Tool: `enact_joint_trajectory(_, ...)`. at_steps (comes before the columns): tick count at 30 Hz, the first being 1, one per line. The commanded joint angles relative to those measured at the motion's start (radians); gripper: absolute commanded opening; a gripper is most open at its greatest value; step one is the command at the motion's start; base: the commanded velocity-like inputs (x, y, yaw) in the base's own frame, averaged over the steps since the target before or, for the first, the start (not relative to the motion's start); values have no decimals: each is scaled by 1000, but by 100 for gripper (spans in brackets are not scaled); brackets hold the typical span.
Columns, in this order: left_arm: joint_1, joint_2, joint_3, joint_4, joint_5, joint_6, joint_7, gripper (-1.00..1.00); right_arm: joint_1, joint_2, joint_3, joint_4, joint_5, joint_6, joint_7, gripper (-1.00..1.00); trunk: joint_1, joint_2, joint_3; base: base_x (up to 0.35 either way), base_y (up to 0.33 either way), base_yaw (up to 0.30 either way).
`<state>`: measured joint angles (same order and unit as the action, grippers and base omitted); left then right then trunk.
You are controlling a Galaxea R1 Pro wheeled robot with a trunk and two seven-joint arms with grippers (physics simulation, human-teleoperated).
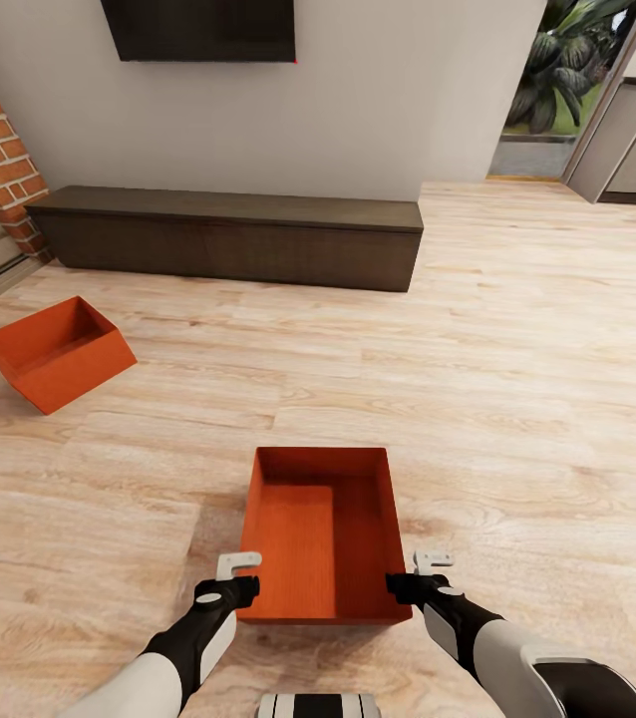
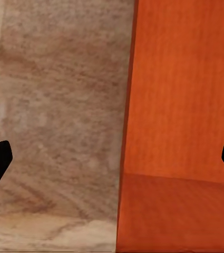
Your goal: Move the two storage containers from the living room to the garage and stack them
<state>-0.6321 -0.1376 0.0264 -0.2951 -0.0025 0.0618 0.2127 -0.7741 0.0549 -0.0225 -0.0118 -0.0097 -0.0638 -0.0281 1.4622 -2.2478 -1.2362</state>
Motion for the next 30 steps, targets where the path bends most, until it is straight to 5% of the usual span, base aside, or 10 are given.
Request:
enact_joint_trajectory(1,0,0,2,-2,0,6,2,100,-1,0,-2,1,-1,-4,-3,100,0,0,-1,0,0,0)
enact_joint_trajectory(26,0,1,1,-10,-6,4,2,100,-1,0,-2,2,-1,-5,-3,100,0,0,-1,0,0,0)
enact_joint_trajectory(30,0,1,0,-10,-8,4,2,100,-1,0,-2,2,-1,-5,-4,100,15,-28,-13,0,0,0)
